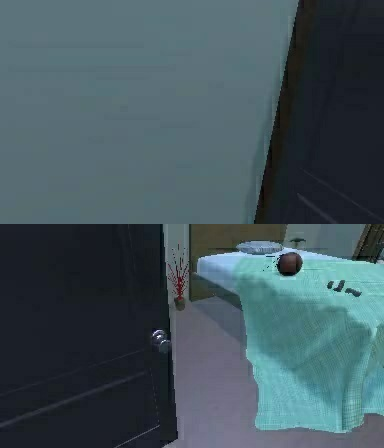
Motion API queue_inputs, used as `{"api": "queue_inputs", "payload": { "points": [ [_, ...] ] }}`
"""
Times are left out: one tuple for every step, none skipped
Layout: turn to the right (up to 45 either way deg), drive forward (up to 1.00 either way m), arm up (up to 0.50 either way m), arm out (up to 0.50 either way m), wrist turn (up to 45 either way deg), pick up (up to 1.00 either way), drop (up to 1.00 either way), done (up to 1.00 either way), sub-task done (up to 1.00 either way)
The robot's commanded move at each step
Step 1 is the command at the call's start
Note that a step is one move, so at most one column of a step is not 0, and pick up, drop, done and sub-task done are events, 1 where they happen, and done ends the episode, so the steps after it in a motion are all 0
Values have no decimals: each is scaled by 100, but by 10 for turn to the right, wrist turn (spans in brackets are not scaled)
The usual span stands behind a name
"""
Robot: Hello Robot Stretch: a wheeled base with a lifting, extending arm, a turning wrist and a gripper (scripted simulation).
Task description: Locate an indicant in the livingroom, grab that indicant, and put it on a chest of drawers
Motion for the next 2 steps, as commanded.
{"api": "queue_inputs", "payload": {
  "points": [
    [450,0,0,0,0,0,0,0,0],
    [450,0,0,0,0,0,0,0,0]
  ]
}}
